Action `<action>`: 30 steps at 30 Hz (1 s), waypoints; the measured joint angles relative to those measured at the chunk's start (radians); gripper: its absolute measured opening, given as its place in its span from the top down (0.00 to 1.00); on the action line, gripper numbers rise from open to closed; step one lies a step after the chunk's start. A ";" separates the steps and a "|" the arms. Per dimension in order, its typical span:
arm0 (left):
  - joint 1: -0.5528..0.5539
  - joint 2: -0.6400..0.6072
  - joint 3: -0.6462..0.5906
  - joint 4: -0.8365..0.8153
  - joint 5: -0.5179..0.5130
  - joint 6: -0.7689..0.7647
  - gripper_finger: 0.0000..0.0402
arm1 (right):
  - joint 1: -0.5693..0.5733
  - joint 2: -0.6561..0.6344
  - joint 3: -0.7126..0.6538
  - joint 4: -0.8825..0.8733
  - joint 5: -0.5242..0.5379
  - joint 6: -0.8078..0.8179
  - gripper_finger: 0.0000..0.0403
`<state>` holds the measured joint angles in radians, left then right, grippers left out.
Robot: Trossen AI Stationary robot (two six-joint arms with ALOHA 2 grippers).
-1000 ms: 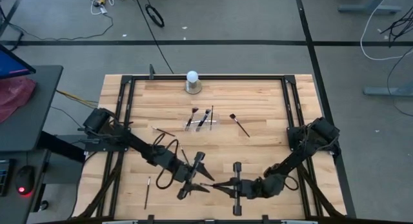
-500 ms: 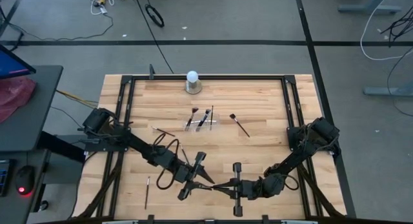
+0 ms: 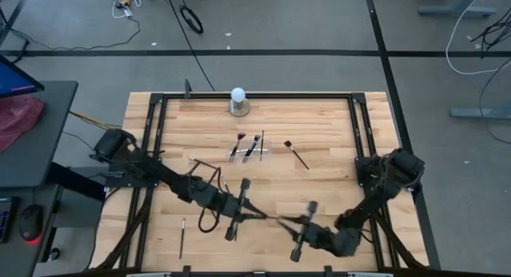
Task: Put items in baskets/containers
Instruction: Put the eyeshadow brush into the transparent organizer
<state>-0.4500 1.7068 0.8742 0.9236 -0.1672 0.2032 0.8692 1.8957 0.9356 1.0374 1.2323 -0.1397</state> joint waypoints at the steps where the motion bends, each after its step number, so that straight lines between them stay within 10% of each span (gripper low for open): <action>1: 0.007 -0.019 0.003 -0.057 -0.036 -0.010 0.96 | 0.020 0.000 0.000 -0.017 0.091 0.000 0.83; 4: 0.050 -0.083 0.038 -0.274 -0.150 -0.049 0.96 | 0.068 0.000 0.000 -0.033 0.322 0.009 0.79; 10: 0.242 -0.109 0.179 -0.712 -0.248 -0.149 0.96 | 0.089 -0.001 -0.016 -0.074 0.319 0.129 0.78; 30: 0.590 0.056 0.216 -0.859 -0.035 -0.290 0.92 | 0.061 0.000 -0.019 -0.270 0.177 0.370 0.79</action>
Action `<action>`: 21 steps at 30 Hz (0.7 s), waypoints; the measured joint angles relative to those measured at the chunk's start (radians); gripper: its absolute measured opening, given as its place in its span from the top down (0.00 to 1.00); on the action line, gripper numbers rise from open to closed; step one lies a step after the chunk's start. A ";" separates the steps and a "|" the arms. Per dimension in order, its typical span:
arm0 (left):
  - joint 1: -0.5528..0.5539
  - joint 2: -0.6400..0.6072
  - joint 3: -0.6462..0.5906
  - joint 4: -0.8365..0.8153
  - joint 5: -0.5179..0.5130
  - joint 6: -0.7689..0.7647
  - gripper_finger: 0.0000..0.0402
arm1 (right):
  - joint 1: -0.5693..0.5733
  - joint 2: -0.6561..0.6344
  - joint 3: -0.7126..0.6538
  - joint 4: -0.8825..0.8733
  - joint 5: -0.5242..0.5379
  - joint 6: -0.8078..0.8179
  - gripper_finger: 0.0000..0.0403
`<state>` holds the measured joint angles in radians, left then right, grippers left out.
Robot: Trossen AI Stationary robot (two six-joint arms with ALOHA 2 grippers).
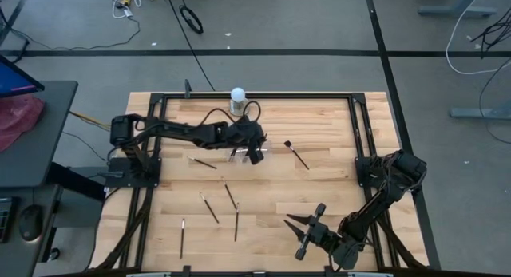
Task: Put items in baskets/containers
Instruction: Put the eyeshadow brush into the transparent organizer
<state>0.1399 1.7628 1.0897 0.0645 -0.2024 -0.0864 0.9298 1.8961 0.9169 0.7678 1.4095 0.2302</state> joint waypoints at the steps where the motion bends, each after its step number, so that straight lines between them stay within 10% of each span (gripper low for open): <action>1: 0.004 0.007 0.000 -0.004 0.000 -0.010 0.92 | 0.000 0.000 0.000 0.000 -0.005 0.001 0.79; 21: 0.043 -0.022 0.016 -0.020 -0.003 -0.050 0.60 | -0.002 0.000 0.000 0.000 -0.015 0.001 0.79</action>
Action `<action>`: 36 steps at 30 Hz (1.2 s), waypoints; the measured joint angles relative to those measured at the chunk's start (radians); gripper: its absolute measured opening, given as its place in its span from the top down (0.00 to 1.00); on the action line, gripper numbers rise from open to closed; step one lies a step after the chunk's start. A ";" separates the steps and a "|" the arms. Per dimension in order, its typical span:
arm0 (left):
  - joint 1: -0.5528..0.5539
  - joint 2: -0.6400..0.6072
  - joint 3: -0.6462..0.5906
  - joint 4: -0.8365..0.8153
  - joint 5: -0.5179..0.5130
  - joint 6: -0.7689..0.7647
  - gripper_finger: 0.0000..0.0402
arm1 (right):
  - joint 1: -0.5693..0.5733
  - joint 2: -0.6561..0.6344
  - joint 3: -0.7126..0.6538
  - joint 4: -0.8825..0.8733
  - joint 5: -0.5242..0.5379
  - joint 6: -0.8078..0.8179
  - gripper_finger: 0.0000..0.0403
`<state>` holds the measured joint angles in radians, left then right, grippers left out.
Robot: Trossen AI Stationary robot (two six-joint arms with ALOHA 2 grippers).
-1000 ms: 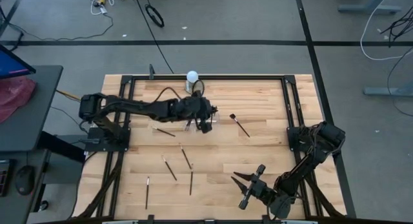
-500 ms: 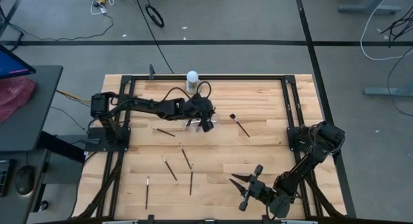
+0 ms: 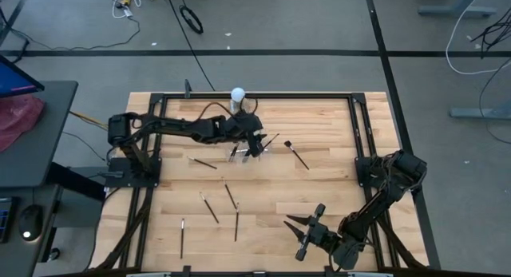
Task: Put items in baskets/containers
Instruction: Put the eyeshadow brush into the transparent organizer
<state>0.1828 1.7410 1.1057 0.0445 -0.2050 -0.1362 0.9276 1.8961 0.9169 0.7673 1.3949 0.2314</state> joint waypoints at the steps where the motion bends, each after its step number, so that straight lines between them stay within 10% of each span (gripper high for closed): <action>1: -0.003 -0.020 0.012 -0.019 0.000 0.013 0.59 | 0.000 0.000 0.000 0.000 0.000 0.000 0.79; 9: -0.181 -0.277 0.074 -0.322 -0.024 0.095 0.61 | -0.019 0.000 0.000 -0.017 -0.124 0.033 0.79; 17: -0.678 -0.423 0.031 -0.648 -0.270 -0.096 0.70 | -0.071 0.000 0.000 -0.172 -0.235 0.218 0.79; 29: -1.110 -0.378 -0.177 -0.844 -0.109 -1.203 0.77 | -0.122 0.000 0.000 -0.235 -0.289 0.268 0.79; 36: -1.211 -0.379 -0.291 -0.822 0.061 -1.667 0.59 | -0.146 0.000 0.000 -0.246 -0.289 0.260 0.79</action>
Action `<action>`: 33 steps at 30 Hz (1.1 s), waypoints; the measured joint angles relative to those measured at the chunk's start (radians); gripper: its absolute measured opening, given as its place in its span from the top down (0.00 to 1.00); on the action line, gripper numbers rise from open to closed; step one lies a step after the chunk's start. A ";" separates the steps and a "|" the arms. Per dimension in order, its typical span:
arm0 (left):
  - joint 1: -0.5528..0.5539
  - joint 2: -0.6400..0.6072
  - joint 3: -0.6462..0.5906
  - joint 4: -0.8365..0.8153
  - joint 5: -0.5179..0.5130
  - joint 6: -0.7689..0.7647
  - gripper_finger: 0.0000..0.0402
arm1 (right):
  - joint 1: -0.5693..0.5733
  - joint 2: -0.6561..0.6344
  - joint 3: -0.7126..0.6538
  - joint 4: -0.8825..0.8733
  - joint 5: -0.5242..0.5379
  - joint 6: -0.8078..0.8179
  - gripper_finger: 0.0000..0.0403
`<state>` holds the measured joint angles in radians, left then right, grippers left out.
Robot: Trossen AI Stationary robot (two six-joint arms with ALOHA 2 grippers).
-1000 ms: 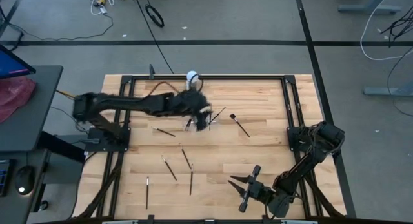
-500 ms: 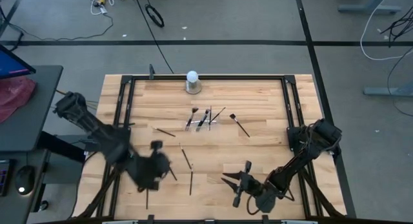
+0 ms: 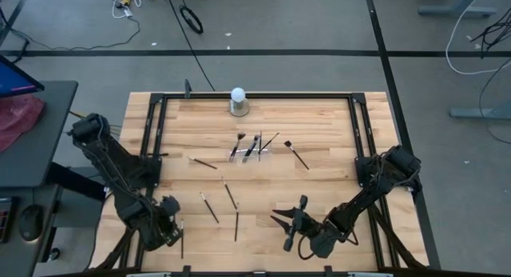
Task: Put items in baskets/containers
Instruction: Put the eyeshadow brush into the transparent organizer
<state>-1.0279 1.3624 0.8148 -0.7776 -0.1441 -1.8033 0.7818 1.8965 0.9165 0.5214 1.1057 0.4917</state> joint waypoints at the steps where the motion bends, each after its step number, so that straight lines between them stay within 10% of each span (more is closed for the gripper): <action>1: -0.009 0.000 -0.011 0.000 0.000 -0.043 0.56 | -0.003 0.000 0.000 0.000 0.000 -0.001 0.79; 9: -0.047 0.025 -0.058 0.147 -0.150 -0.188 0.45 | -0.005 0.000 0.000 0.001 0.000 0.015 0.79; 24: -0.047 0.322 0.041 0.130 -0.099 -0.212 0.65 | -0.005 0.000 0.000 0.001 0.000 0.024 0.79; 33: -0.050 0.339 0.031 0.068 -0.256 -0.197 0.94 | -0.005 0.000 0.000 0.001 0.000 0.024 0.79</action>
<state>-1.0775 1.7013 0.8463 -0.7101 -0.4006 -1.9999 0.7773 1.8965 0.9165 0.5224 1.1061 0.5159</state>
